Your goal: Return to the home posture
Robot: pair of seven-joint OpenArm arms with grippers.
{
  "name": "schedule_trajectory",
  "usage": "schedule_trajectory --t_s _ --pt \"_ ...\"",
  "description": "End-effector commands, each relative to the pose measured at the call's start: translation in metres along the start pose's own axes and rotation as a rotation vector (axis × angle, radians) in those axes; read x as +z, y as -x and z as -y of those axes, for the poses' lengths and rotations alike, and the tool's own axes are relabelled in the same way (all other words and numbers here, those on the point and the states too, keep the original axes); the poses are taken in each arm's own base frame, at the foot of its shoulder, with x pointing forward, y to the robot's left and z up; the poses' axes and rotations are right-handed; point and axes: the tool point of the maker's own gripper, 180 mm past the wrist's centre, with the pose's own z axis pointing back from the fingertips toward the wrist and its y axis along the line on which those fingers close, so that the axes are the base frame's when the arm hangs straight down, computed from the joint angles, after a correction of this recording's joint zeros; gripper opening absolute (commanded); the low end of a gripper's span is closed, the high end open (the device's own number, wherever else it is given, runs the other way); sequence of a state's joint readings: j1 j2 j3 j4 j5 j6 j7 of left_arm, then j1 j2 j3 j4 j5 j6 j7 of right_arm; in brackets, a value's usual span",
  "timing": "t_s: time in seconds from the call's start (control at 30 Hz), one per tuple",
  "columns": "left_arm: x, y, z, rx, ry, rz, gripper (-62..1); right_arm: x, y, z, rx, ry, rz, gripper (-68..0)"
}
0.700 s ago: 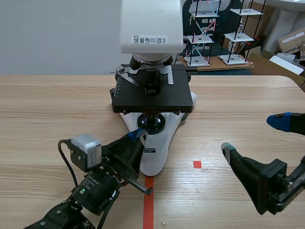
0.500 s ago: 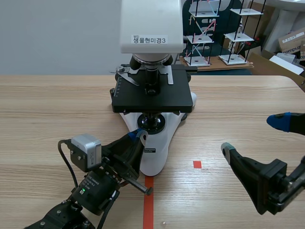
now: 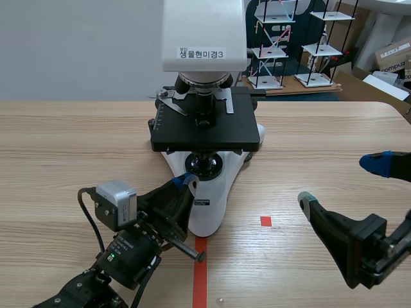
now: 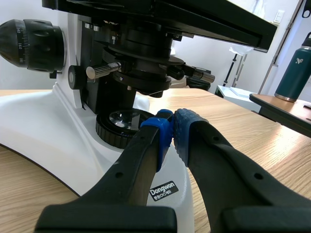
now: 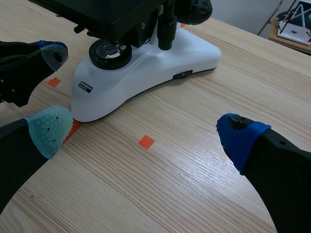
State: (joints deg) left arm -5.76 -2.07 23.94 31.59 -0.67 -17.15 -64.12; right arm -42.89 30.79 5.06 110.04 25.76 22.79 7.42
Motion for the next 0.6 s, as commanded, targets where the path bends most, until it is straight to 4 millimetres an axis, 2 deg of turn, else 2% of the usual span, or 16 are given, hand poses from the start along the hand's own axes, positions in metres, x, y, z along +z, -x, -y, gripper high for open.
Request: schedule_trajectory --t_s 0.0,0.23,0.33,0.57 --pt "-0.007 -0.010 -0.001 -0.006 0.003 0.044 -56.3 0.000 -0.007 0.001 -0.002 0.004 0.026 0.4" --pt "-0.005 -0.013 -0.004 -0.015 0.005 0.054 -56.5 0.000 -0.007 0.001 -0.002 0.004 0.026 0.4" --pt "0.003 -0.022 -0.005 -0.033 -0.002 0.099 -56.5 0.000 -0.007 0.001 -0.002 0.004 0.026 0.4" --pt "0.030 -0.021 0.001 -0.088 -0.011 0.049 -56.5 0.000 -0.007 0.001 -0.001 0.004 0.026 0.4"
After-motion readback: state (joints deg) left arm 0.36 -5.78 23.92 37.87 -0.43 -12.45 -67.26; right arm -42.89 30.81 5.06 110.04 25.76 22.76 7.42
